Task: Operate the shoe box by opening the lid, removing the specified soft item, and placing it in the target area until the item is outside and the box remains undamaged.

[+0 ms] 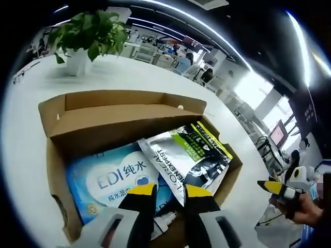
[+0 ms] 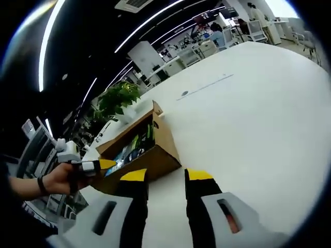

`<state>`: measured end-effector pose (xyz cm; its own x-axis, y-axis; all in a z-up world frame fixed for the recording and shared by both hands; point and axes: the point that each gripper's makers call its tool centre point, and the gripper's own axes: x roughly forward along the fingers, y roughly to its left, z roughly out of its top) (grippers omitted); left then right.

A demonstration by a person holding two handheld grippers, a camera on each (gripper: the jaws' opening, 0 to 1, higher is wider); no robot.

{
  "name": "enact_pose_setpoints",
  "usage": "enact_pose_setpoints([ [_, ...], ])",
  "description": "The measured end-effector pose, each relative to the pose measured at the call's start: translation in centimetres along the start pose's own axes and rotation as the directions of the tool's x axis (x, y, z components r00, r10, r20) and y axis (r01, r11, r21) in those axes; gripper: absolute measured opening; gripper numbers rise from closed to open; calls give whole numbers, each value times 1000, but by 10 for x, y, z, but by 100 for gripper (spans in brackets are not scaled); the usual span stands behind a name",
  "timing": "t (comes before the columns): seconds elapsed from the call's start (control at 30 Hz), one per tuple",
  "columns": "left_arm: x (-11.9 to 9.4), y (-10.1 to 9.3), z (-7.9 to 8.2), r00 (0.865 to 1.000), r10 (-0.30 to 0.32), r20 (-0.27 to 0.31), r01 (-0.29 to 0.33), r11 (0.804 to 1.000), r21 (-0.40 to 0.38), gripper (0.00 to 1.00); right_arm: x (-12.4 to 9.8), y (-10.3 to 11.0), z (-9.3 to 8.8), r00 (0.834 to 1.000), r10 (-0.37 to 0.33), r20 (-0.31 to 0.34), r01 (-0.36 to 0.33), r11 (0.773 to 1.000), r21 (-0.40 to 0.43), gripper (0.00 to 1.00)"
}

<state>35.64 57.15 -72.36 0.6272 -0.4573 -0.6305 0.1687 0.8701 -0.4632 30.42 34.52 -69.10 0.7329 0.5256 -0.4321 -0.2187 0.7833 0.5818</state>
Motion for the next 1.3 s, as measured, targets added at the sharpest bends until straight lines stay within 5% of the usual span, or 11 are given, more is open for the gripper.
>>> enact_pose_setpoints([
  [0.33, 11, -12, -6, 999, -25, -33, 25, 1000, -8, 13, -14, -2, -10, 1000, 1, -8, -1, 1000, -3, 26],
  [0.77, 10, -11, -2, 999, -39, -8, 38, 998, -43, 4, -11, 3, -14, 999, 8, -35, -9, 1000, -19, 24],
  [1.3, -3, 3, 1, 999, -27, 22, 29, 997, -72, 1, 33, 39, 23, 993, 91, -80, -99, 989, -109, 25],
])
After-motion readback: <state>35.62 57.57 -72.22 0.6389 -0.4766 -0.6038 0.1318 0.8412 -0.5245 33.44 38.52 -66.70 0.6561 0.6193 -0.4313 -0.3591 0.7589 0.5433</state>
